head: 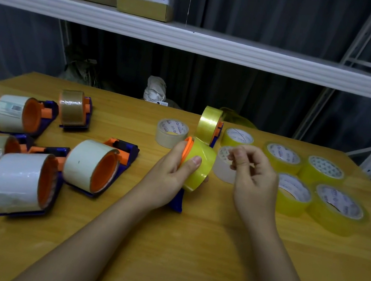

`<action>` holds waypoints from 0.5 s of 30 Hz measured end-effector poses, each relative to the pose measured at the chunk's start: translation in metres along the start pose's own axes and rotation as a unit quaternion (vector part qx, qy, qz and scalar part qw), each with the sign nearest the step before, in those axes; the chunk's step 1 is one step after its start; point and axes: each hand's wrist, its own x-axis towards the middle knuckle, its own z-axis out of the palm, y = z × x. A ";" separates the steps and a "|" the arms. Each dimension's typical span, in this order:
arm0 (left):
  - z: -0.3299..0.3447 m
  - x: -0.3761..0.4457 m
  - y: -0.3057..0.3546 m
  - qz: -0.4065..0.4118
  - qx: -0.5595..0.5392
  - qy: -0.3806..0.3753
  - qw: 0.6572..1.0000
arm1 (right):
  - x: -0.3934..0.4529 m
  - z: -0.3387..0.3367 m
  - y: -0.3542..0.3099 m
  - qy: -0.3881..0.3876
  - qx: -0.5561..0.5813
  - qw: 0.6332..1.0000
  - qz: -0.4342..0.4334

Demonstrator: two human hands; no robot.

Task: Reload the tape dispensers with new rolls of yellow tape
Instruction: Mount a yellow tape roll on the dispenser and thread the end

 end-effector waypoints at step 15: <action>0.002 0.003 -0.013 -0.027 0.095 0.009 0.995 | -0.010 0.019 0.007 0.022 -0.110 0.987 -0.118</action>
